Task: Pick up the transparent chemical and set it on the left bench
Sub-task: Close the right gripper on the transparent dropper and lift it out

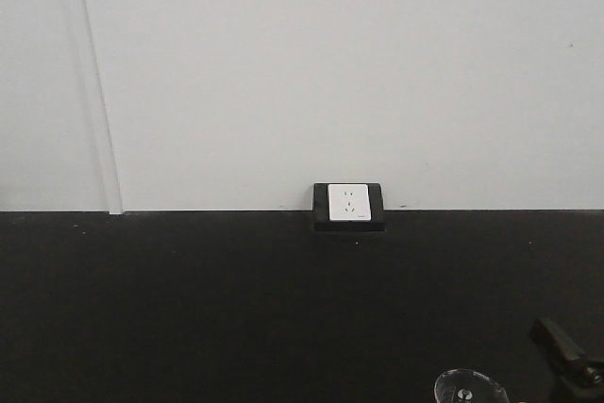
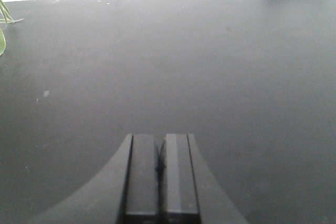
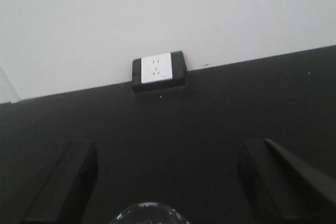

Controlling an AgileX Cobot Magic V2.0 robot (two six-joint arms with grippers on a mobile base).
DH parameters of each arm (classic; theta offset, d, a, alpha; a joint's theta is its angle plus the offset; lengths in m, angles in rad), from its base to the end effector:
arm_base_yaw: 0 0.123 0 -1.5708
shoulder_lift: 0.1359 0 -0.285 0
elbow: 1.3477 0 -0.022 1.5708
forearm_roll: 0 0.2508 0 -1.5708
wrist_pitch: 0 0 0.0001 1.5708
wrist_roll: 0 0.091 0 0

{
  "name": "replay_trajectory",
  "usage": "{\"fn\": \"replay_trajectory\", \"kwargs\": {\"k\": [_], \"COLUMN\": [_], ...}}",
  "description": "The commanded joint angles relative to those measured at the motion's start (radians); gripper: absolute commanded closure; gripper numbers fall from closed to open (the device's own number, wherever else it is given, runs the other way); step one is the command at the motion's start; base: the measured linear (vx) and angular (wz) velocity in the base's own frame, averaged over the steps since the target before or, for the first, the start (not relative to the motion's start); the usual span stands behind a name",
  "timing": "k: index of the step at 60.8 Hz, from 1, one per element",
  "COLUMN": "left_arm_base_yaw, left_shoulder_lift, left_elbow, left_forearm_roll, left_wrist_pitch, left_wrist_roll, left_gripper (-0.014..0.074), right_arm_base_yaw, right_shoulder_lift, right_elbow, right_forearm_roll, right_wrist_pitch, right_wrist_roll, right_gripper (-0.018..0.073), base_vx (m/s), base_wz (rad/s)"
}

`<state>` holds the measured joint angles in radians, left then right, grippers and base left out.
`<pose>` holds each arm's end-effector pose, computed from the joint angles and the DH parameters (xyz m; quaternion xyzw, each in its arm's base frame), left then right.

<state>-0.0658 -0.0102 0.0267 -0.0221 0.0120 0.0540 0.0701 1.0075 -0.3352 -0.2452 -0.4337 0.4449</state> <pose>0.0566 -0.0038 0.2036 0.0336 0.6852 -0.0124 0.7274 0.1913 0.0227 0.2474 0.0247 0.7616 0.1325 0.6339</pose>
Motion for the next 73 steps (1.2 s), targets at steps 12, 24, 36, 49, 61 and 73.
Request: {"fn": "replay_trajectory", "kwargs": {"k": [12,24,36,49,61,73], "left_arm_base_yaw": [-0.002,-0.002,-0.002,-0.002,-0.002,-0.002], "left_shoulder_lift": [-0.019,-0.019,-0.019,-0.019,-0.019,-0.019], "left_elbow": [0.016,0.016,0.016,0.016,0.016,0.016], "left_forearm_roll": [-0.001,-0.001,-0.001,-0.001,-0.001,-0.001], "left_wrist_pitch": [-0.078,-0.078,-0.078,-0.078,-0.078,-0.078], "left_wrist_roll": [-0.008,-0.008,-0.008,-0.008,-0.008,-0.008], "left_gripper": [0.0600,0.0600,0.0600,0.0600,0.0600,0.0600], "right_arm_base_yaw": [-0.002,-0.002,-0.002,-0.002,-0.002,-0.002], "right_shoulder_lift": [0.181,0.272,0.286,0.286,0.286,0.286], "right_elbow": [-0.034,-0.034,-0.034,-0.034,-0.034,-0.034], "right_forearm_roll": [-0.158,-0.158,-0.158,-0.158,-0.185,-0.250], "right_wrist_pitch": [-0.187,-0.191,-0.181,-0.107,-0.079,-0.079], "right_wrist_roll": [0.110,0.111,0.126,0.163,0.188,0.248], "right_gripper": [0.0039,0.0069,0.0095,0.0127,0.0153,0.0204], "base_vx": [0.00,0.00,0.00,0.00,0.00,0.00], "base_wz": [0.00,0.00,0.00,0.00,0.00,0.00]}}
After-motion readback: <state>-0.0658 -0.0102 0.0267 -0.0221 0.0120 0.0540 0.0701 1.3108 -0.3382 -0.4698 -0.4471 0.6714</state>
